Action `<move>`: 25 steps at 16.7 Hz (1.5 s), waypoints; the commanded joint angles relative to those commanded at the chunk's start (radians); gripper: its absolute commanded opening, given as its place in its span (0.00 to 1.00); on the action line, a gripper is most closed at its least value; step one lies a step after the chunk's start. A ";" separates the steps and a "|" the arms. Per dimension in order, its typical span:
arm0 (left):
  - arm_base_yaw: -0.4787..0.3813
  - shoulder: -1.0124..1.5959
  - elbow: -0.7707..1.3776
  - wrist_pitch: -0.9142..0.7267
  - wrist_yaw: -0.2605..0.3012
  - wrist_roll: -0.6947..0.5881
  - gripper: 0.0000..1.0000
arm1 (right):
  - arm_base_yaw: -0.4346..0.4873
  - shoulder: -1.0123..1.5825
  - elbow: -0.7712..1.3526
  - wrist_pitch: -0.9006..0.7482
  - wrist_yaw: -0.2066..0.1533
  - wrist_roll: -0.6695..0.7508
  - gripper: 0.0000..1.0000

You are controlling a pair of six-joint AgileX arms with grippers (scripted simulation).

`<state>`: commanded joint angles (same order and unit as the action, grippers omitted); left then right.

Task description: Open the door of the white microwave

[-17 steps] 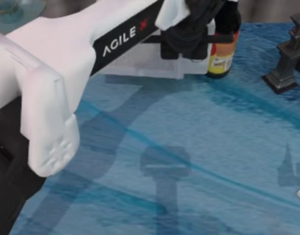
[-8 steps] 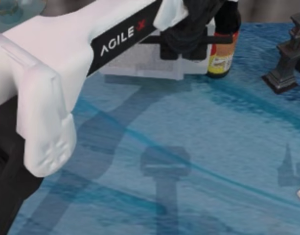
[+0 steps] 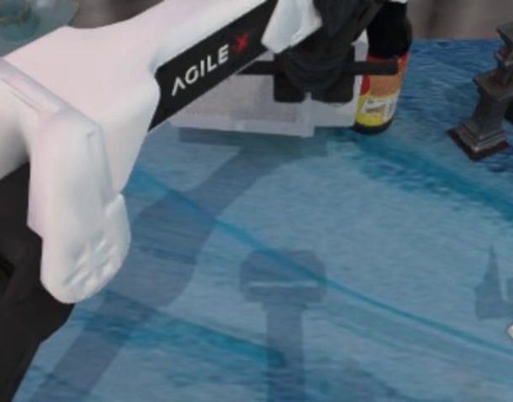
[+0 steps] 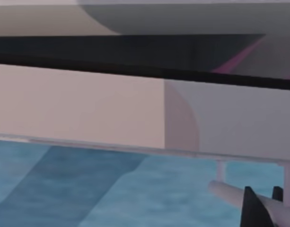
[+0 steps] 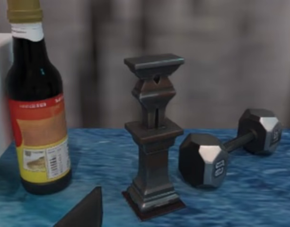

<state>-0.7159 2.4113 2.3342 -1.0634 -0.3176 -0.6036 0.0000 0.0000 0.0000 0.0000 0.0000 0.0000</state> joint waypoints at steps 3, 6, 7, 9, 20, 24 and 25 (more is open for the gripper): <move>0.000 0.000 0.000 0.000 0.000 0.000 0.00 | 0.000 0.000 0.000 0.000 0.000 0.000 1.00; 0.000 0.000 0.000 0.000 0.000 0.000 0.00 | 0.000 0.000 0.000 0.000 0.000 0.000 1.00; 0.000 0.000 0.000 0.000 0.000 0.000 0.00 | 0.000 0.000 0.000 0.000 0.000 0.000 1.00; 0.000 0.000 0.000 0.000 0.000 0.000 0.00 | 0.000 0.000 0.000 0.000 0.000 0.000 1.00; 0.002 -0.082 -0.146 0.080 0.023 0.055 0.00 | 0.000 0.000 0.000 0.000 0.000 0.000 1.00; 0.002 -0.082 -0.146 0.080 0.023 0.055 0.00 | 0.000 0.000 0.000 0.000 0.000 0.000 1.00; 0.002 -0.082 -0.146 0.080 0.023 0.055 0.00 | 0.000 0.000 0.000 0.000 0.000 0.000 1.00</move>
